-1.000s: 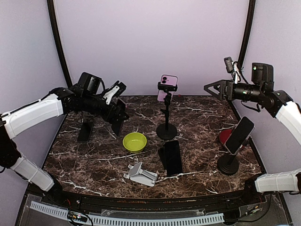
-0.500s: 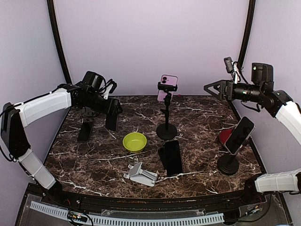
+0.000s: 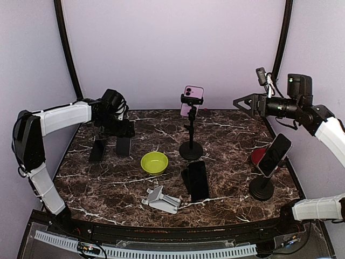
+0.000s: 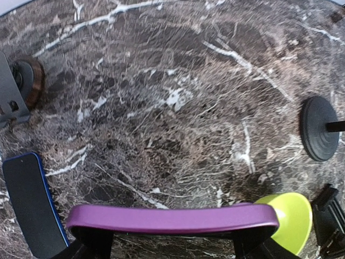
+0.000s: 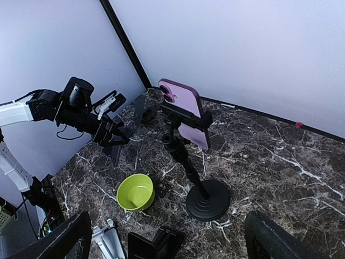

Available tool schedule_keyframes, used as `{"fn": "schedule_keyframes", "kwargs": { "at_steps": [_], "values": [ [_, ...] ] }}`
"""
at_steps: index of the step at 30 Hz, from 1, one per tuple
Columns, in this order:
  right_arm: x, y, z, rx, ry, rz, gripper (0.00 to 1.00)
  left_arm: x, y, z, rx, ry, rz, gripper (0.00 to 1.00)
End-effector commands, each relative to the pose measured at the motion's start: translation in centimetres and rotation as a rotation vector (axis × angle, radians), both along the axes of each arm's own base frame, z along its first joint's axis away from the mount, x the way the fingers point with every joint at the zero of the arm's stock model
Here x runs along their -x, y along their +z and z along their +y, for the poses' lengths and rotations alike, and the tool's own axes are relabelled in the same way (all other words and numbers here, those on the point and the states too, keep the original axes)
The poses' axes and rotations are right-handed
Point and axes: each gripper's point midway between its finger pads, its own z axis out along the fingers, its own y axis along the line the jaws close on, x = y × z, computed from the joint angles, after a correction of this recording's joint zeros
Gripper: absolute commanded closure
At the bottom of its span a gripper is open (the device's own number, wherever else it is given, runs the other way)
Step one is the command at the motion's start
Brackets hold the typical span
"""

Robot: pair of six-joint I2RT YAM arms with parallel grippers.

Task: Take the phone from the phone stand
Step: Place the phone at the center of the board.

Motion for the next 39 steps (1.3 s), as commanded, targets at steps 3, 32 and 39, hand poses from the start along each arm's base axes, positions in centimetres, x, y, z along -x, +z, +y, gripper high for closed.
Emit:
{"fn": "schedule_keyframes", "kwargs": {
  "at_steps": [3,32,39],
  "values": [
    [0.0,-0.3,0.0,0.004,-0.006,-0.021,0.01,-1.0,-1.6,1.1,-0.048,0.066,0.035,0.56],
    [-0.4,-0.9,0.1,0.005,-0.008,-0.011,0.01,-1.9,-9.5,3.5,-0.181,0.113,0.169,0.43],
    [-0.4,-0.9,0.1,0.005,-0.01,-0.013,0.01,-2.1,-10.9,3.9,-0.203,0.13,0.181,0.36]
  ]
}}
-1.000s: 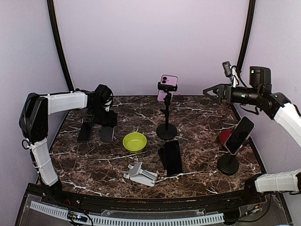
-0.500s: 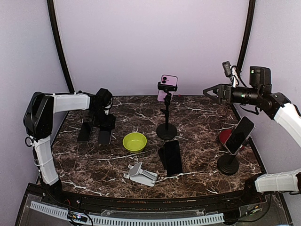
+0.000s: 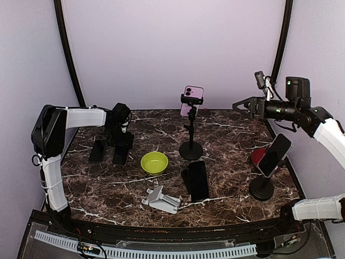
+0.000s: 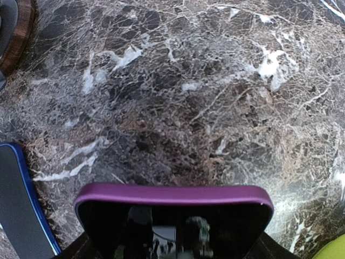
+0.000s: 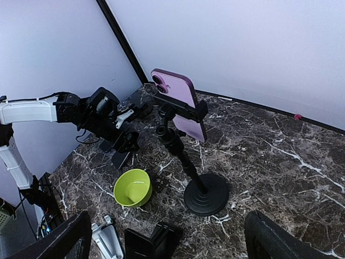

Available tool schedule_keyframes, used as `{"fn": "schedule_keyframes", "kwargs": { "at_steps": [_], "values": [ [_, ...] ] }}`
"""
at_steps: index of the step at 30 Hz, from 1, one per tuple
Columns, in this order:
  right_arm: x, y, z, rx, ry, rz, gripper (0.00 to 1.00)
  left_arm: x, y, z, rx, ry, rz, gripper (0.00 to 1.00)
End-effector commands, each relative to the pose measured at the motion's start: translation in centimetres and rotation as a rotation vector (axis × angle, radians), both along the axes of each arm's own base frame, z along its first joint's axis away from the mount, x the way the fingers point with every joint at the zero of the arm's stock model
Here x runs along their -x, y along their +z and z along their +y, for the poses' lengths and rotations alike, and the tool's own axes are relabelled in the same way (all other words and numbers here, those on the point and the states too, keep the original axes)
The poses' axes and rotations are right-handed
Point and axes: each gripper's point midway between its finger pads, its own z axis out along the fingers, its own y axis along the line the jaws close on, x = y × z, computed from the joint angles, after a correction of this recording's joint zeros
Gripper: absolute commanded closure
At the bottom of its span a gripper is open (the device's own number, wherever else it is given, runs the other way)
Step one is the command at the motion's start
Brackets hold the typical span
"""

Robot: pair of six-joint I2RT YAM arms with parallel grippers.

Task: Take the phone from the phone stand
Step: Place the phone at the center of the board.

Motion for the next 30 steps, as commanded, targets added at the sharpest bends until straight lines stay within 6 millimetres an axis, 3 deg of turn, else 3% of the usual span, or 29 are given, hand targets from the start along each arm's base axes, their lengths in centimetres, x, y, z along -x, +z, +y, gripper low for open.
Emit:
{"fn": "schedule_keyframes", "kwargs": {
  "at_steps": [1,12,30],
  "values": [
    [-0.3,0.7,0.2,-0.009,-0.001,-0.047,0.01,-0.5,-1.3,0.9,-0.029,0.033,-0.003,0.35],
    [-0.4,0.6,0.2,-0.011,-0.005,-0.046,0.01,-0.5,-3.4,1.2,-0.051,0.047,0.028,0.25],
    [-0.4,0.4,0.1,-0.006,-0.011,-0.05,0.01,-0.6,-3.7,1.7,-0.081,0.054,0.038,0.06]
  ]
}}
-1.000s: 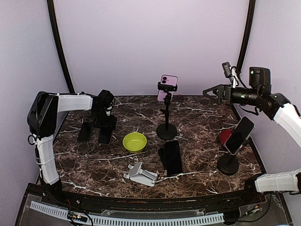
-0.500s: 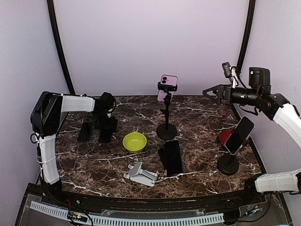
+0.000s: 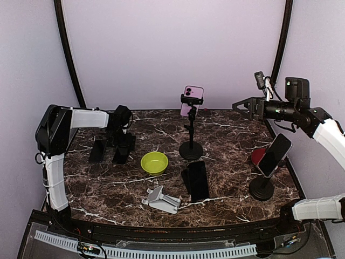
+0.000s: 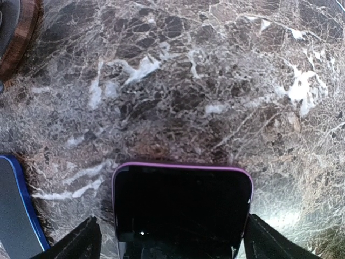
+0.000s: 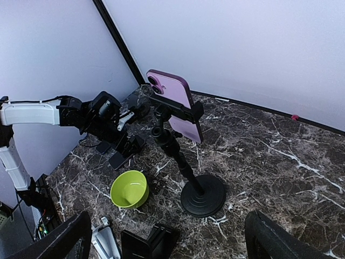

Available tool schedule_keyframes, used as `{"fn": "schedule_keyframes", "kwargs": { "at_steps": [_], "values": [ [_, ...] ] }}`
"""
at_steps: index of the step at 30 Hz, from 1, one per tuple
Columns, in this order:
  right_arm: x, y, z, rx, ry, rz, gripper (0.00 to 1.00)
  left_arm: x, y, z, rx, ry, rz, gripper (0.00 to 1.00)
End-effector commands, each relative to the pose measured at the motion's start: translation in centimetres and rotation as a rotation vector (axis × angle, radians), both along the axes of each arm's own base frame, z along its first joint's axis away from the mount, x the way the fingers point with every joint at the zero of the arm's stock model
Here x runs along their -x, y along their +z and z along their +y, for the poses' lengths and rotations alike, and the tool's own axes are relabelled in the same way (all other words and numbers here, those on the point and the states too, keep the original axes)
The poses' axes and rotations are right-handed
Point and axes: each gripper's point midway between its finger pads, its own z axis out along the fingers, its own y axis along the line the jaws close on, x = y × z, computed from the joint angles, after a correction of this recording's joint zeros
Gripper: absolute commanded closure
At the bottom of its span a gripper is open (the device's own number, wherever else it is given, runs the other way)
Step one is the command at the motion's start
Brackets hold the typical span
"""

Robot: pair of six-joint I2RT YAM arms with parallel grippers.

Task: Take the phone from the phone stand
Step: Place the phone at the center of the board.

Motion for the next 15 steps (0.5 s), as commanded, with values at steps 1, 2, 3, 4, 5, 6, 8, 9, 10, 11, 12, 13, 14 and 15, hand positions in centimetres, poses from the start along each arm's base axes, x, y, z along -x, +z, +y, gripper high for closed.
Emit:
{"fn": "schedule_keyframes", "kwargs": {
  "at_steps": [1,2,3,4,5,6,8,9,10,11,12,13,14,15],
  "values": [
    [-0.1,0.7,0.2,-0.01,0.004,-0.043,0.01,0.6,-1.6,1.1,-0.052,0.011,0.059,0.03],
    [0.0,0.7,0.2,-0.009,0.004,-0.041,0.01,0.5,-1.3,1.0,-0.051,0.004,0.055,0.02],
    [0.0,0.8,0.2,-0.01,0.004,-0.043,0.01,0.4,-0.8,0.9,-0.049,-0.001,0.052,0.01],
    [0.0,0.8,0.1,-0.01,0.002,-0.043,0.01,0.2,-0.2,0.7,-0.042,-0.012,0.042,0.01],
    [0.1,0.8,0.1,-0.01,0.002,-0.042,0.01,0.0,0.5,0.6,-0.036,-0.017,0.027,0.01],
    [0.1,0.9,0.1,-0.01,0.003,-0.044,0.01,-0.2,1.2,0.4,-0.026,-0.027,0.012,0.01],
    [0.2,1.0,0.1,-0.011,0.003,-0.046,0.01,-0.7,3.0,0.1,-0.009,-0.048,-0.03,0.01],
    [0.3,1.1,0.1,-0.012,0.005,-0.046,0.01,-0.9,3.8,0.0,-0.007,-0.057,-0.049,0.01],
    [0.3,1.2,0.1,-0.014,0.007,-0.049,0.01,-1.0,4.5,0.0,-0.004,-0.067,-0.065,0.01],
    [0.3,1.2,0.2,-0.014,0.01,-0.05,0.01,-1.1,5.0,0.0,-0.008,-0.074,-0.08,0.01],
    [0.4,1.3,0.2,-0.015,0.011,-0.052,0.01,-1.1,5.6,0.1,-0.011,-0.084,-0.093,0.01],
    [0.3,1.3,0.2,-0.015,0.01,-0.051,0.01,-1.1,6.1,0.0,-0.01,-0.095,-0.104,0.01],
    [0.3,1.3,0.2,-0.016,0.012,-0.053,0.01,-1.1,6.7,0.1,-0.011,-0.099,-0.116,0.01],
    [0.3,1.3,0.2,-0.019,0.014,-0.053,0.01,-1.0,7.4,0.2,-0.012,-0.106,-0.133,0.01]
  ]
}}
